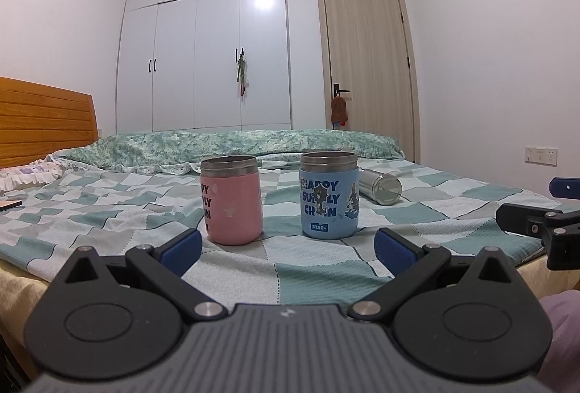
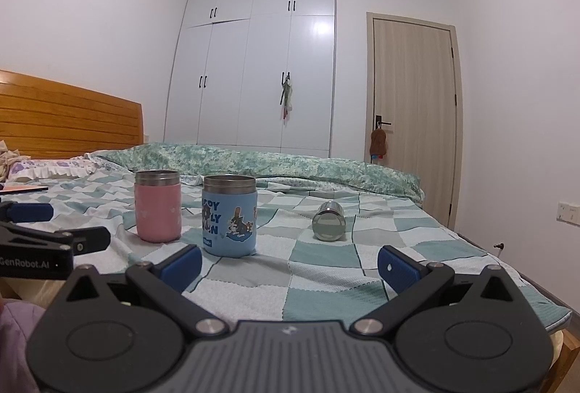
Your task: Flip cup upright
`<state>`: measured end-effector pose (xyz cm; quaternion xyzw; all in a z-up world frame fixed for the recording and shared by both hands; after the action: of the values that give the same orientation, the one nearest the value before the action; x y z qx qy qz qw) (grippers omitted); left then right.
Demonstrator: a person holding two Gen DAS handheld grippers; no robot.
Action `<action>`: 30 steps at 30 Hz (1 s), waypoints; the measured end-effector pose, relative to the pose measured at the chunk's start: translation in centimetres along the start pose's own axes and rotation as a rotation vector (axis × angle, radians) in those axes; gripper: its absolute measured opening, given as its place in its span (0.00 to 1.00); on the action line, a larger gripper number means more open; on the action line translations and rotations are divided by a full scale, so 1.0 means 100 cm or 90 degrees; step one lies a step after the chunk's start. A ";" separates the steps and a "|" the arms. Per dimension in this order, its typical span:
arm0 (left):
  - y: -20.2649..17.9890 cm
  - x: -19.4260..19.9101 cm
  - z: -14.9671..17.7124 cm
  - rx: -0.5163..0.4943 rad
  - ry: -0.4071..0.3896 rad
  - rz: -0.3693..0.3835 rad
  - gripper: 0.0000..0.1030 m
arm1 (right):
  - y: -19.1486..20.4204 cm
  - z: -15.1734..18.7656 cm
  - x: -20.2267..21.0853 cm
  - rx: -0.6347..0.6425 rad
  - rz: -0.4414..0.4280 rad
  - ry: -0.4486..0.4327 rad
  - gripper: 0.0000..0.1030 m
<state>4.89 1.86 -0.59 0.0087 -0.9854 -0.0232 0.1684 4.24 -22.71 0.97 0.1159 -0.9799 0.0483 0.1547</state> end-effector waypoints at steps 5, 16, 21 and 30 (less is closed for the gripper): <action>0.000 0.000 0.000 0.001 0.000 0.000 1.00 | 0.000 0.000 0.000 0.000 0.000 0.000 1.00; -0.001 0.000 0.000 0.000 -0.001 0.001 1.00 | 0.000 0.000 0.001 -0.002 0.000 -0.002 1.00; -0.001 0.001 0.000 0.000 -0.002 0.002 1.00 | 0.000 0.000 0.001 -0.002 0.000 -0.002 1.00; -0.001 0.002 0.001 -0.002 -0.005 0.004 1.00 | 0.000 0.000 0.002 -0.002 0.000 -0.002 1.00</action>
<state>4.67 1.81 -0.60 0.0052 -0.9860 -0.0242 0.1646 4.06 -22.77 1.03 0.1157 -0.9803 0.0468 0.1531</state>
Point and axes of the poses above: each gripper's, at about its wrist camera, not at the fingertips, and x roughly against the way its jaws point, y to its left, z to its underside, the point moved 5 cm from there along -x, roughly the way its jaws point, and after that the axes turned 13 degrees about y, right-handed, at the moved point
